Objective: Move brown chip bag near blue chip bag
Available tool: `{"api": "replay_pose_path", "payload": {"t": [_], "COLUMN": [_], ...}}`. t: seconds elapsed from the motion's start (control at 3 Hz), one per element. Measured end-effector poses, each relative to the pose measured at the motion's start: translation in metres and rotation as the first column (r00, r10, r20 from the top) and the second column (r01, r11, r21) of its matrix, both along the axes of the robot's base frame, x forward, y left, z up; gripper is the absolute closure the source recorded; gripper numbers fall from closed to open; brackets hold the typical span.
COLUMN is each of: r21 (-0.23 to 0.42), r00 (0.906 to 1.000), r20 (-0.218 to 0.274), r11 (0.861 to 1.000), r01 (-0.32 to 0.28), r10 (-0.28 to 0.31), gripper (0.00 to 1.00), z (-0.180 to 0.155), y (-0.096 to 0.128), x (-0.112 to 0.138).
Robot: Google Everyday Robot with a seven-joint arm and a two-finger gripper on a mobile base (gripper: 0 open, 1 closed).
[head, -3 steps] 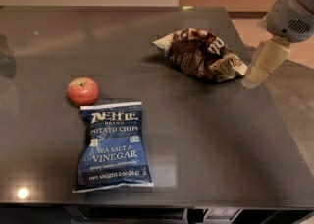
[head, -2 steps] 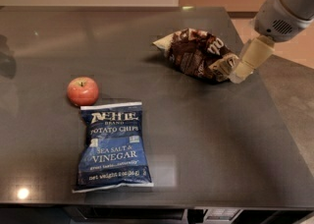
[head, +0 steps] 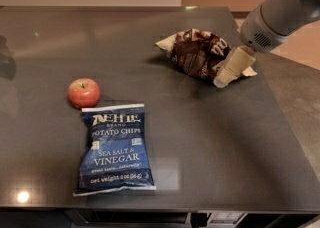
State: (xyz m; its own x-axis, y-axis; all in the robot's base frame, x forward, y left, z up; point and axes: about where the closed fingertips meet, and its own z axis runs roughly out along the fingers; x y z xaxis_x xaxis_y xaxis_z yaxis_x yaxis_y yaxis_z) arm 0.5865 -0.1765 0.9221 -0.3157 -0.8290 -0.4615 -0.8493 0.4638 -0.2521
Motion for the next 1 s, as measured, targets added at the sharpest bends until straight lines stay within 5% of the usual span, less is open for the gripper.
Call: {"api": "replay_pose_path", "payload": {"t": [1.0], "r21": [-0.063], "r00": [0.9968], "r20": [0.065], "r11": [0.997], "r01": [0.051], "r10": [-0.047], "gripper": [0.64], "z": [-0.023], "y": [0.004], "x": [-0.002]}}
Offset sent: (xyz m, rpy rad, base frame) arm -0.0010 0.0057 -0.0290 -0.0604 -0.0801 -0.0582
